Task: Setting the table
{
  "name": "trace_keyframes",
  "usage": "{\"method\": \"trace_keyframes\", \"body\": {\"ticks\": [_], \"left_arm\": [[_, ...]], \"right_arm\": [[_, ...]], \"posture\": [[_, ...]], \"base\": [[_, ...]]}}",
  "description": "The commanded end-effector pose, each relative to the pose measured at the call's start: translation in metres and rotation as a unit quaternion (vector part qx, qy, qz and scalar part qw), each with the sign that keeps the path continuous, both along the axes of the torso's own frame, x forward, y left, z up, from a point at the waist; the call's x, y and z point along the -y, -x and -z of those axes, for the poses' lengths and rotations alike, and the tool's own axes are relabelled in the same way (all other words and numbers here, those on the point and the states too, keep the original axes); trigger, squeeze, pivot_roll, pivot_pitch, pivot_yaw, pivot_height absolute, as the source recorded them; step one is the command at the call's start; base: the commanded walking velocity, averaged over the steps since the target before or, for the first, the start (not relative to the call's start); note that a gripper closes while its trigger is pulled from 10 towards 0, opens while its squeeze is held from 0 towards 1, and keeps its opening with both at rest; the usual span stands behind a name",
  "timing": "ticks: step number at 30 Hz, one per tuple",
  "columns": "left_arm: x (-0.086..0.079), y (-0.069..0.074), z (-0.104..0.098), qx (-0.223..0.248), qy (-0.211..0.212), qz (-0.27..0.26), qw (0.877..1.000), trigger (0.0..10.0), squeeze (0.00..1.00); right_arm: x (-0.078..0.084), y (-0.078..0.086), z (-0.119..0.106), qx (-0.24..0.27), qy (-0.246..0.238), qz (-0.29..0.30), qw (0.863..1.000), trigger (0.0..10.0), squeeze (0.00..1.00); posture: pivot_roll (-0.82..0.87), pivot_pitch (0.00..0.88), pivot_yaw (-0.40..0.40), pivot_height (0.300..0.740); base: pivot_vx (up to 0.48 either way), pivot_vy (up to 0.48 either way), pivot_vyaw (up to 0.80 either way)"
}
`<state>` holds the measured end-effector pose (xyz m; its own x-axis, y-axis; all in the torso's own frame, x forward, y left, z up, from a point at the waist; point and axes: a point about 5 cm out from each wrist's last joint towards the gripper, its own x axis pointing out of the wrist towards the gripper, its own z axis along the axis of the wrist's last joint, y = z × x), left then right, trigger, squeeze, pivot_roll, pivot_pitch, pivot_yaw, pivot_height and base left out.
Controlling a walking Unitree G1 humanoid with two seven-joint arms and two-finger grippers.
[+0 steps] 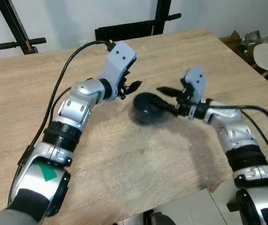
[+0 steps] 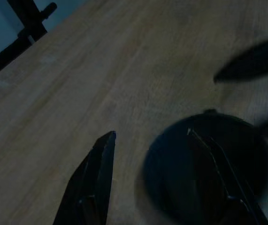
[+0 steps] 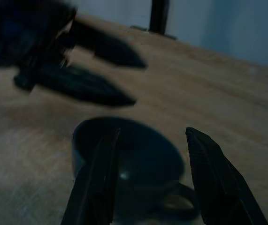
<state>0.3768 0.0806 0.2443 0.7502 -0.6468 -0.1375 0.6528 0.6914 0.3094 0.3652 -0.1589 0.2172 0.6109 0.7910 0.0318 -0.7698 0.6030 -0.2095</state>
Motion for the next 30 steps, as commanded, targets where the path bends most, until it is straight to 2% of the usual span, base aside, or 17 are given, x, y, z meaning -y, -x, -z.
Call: {"method": "trace_keyframes", "body": {"ticks": [1, 6, 16, 20, 30], "left_arm": [[-0.001, 0.001, 0.004, -0.01, -0.003, -0.001, 1.0, 10.0, 0.0], [-0.002, 0.002, 0.004, -0.011, -0.002, -0.002, 1.0, 10.0, 0.0], [-0.002, 0.003, 0.003, -0.01, 0.001, -0.004, 1.0, 10.0, 0.0], [-0.002, 0.004, 0.003, -0.011, 0.002, -0.004, 1.0, 10.0, 0.0], [-0.005, 0.005, 0.001, -0.01, 0.005, -0.01, 1.0, 10.0, 0.0]], "right_arm": [[-0.002, -0.001, -0.007, 0.008, -0.023, 0.001, 1.0, 10.0, 0.0], [-0.003, 0.003, -0.011, 0.004, -0.033, -0.021, 0.999, 10.0, 0.0], [0.008, 0.012, 0.005, -0.025, 0.042, -0.058, 0.997, 10.0, 0.0], [0.008, 0.011, 0.007, -0.028, 0.055, -0.058, 0.996, 10.0, 0.0], [-0.019, 0.004, 0.015, -0.023, 0.089, -0.086, 0.992, 10.0, 0.0]], "posture": [[-0.03, 0.087, 0.06, 0.74], [-0.03, 0.078, 0.061, 0.74], [-0.03, 0.071, 0.06, 0.74], [-0.03, 0.071, 0.06, 0.74], [-0.01, 0.073, 0.055, 0.74]], "base": [[0.0, 0.0, 0.0], [0.0, 0.0, 0.0], [0.0, 0.0, 0.0], [0.0, 0.0, 0.0], [0.0, 0.0, 0.0]]}}
